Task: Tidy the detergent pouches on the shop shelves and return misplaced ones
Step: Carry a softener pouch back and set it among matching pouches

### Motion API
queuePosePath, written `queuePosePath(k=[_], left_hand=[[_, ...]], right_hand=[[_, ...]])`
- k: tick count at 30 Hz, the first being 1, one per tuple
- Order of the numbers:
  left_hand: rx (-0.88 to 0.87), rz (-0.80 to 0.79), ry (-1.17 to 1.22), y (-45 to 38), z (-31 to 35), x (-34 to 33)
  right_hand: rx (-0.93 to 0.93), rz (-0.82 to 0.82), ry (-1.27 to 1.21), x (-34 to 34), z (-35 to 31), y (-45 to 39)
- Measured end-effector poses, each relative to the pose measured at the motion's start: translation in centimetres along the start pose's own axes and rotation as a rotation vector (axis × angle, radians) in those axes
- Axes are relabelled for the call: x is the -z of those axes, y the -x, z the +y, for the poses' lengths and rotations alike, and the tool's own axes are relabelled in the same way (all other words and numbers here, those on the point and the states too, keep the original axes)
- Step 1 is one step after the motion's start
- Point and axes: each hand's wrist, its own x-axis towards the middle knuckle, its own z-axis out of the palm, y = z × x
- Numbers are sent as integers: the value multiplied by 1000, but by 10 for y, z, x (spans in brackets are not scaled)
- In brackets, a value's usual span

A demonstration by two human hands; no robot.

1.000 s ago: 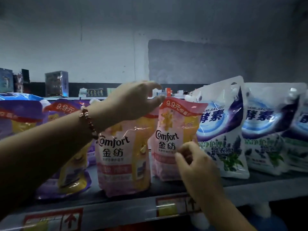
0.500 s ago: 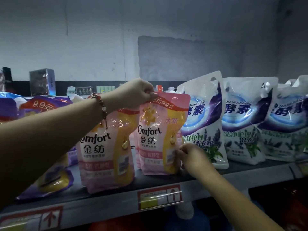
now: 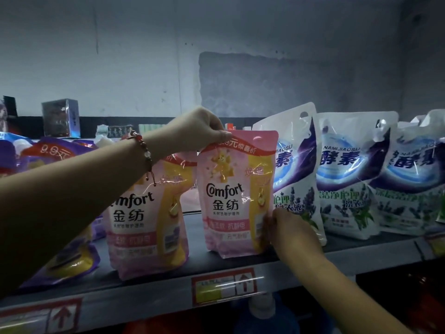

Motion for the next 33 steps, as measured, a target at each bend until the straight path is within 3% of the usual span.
queuePosePath(k=[4,9,13,16,18,23,28,33], left_hand=[[-180,-4,-296,17,-5,14],[-96,-110,-494,60,-38,61],[16,-42,-388,76,-61,83],[56,37,-320,76,-71,82],[47,87,-277,75,-75,76],[-34,242,-217,79,-82,63],[-107,258,-549,112,-91,67],[4,306,-743,178,-121,91]], right_hand=[[37,-121,-36,19,2,7],[384,43,18,71,-32,36],[709,90,-125,103,-94,36],[883,272,44,114,-140,16],[896,260,183,115,-168,-7],[803,-55,308,108,-210,-51],[804,-159,269,118,-206,-63],[778,-146,272,114,-207,-64]])
